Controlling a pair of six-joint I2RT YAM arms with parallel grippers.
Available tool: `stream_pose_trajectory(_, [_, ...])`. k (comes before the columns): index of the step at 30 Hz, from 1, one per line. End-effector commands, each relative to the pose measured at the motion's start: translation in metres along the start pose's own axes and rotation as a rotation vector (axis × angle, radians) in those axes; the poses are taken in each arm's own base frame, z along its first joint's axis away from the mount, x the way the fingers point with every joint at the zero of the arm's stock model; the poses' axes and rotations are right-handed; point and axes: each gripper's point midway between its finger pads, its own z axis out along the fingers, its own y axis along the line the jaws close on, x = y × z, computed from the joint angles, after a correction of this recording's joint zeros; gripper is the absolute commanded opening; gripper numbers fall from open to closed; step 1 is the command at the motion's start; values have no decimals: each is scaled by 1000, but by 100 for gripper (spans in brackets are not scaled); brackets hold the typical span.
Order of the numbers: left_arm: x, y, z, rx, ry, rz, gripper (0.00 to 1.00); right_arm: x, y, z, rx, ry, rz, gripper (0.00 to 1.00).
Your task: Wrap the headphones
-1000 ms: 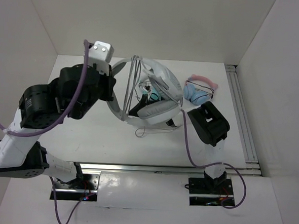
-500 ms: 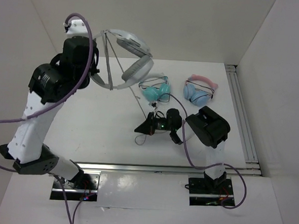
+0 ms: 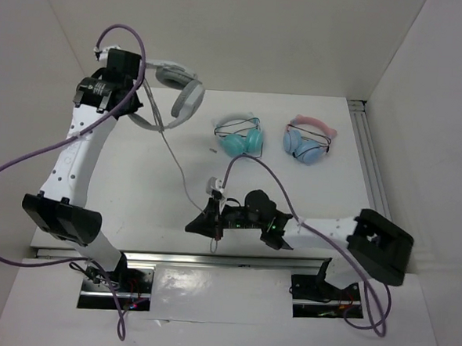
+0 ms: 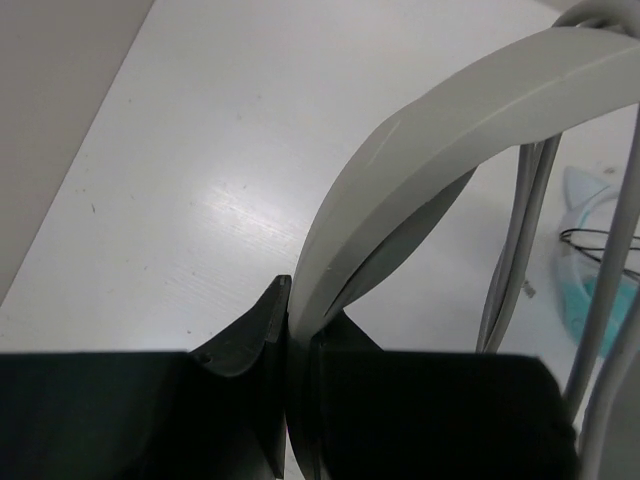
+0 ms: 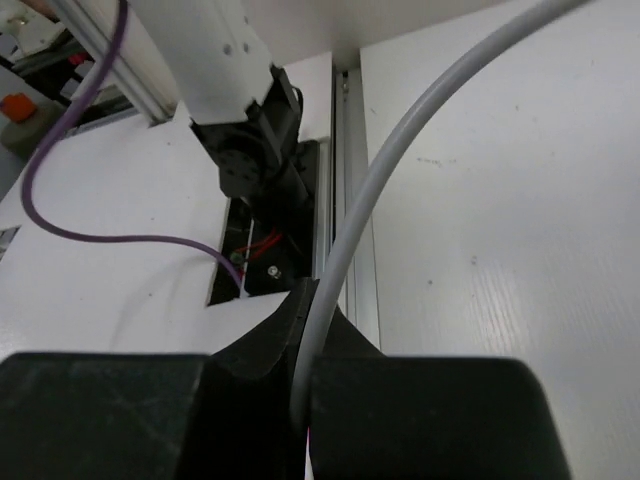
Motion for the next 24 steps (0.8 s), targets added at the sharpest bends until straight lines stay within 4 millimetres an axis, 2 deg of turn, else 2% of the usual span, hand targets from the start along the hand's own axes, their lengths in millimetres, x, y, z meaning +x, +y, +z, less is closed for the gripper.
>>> stream_pose_trajectory(1, [-7, -5, 5, 26, -73, -87, 0, -39, 3, -8, 150, -8, -152, 0])
stream_pose_trajectory(4, [14, 0, 18, -28, -42, -41, 0, -72, 23, -21, 186, -13, -251, 0])
stream_pose_trajectory(5, [19, 4, 20, -46, -31, -29, 0, -100, 25, -23, 232, -56, -289, 0])
stream_pose_trajectory(7, [41, -6, 24, -40, 16, 38, 0, -120, 21, -36, 302, -39, -365, 0])
stream_pose_trajectory(8, [49, -10, 24, -32, 30, 77, 0, -146, 17, -40, 367, -72, -398, 0])
stream_pose_trajectory(9, [62, -25, 19, 13, 51, 134, 0, -157, 10, -45, 408, -70, -445, 0])
stream_pose_trajectory(10, [75, -29, 15, 29, 67, 192, 0, -164, -5, -56, 481, -46, -459, 0])
stream_pose_trajectory(11, [84, -31, 10, 35, 72, 240, 0, -186, -7, -60, 512, -70, -481, 0])
stream_pose_trajectory(12, [95, -43, -2, 79, 72, 295, 0, -192, -16, -64, 549, -63, -496, 0])
stream_pose_trajectory(14, [113, -47, -19, 134, 76, 374, 0, -206, -41, -79, 666, -49, -530, 0])
stream_pose_trajectory(15, [120, -51, -26, 165, 79, 400, 0, -215, -45, -85, 697, -61, -547, 0])
stream_pose_trajectory(16, [136, -58, -40, 208, 101, 456, 0, -218, -53, -92, 738, -53, -569, 0])
stream_pose_trajectory(17, [147, -58, -46, 223, 114, 502, 0, -229, -65, -102, 793, -67, -577, 0])
stream_pose_trajectory(18, [159, -64, -61, 267, 128, 550, 0, -241, -69, -110, 833, -84, -590, 0])
stream_pose_trajectory(21, [182, -65, -85, 277, 129, 640, 0, -261, -90, -131, 916, -75, -628, 0])
stream_pose_trajectory(22, [179, -69, -92, 285, 98, 651, 0, -265, -89, -133, 927, -79, -628, 0])
stream_pose_trajectory(24, [180, -62, -106, 261, 90, 672, 0, -271, -101, -147, 984, -58, -642, 0])
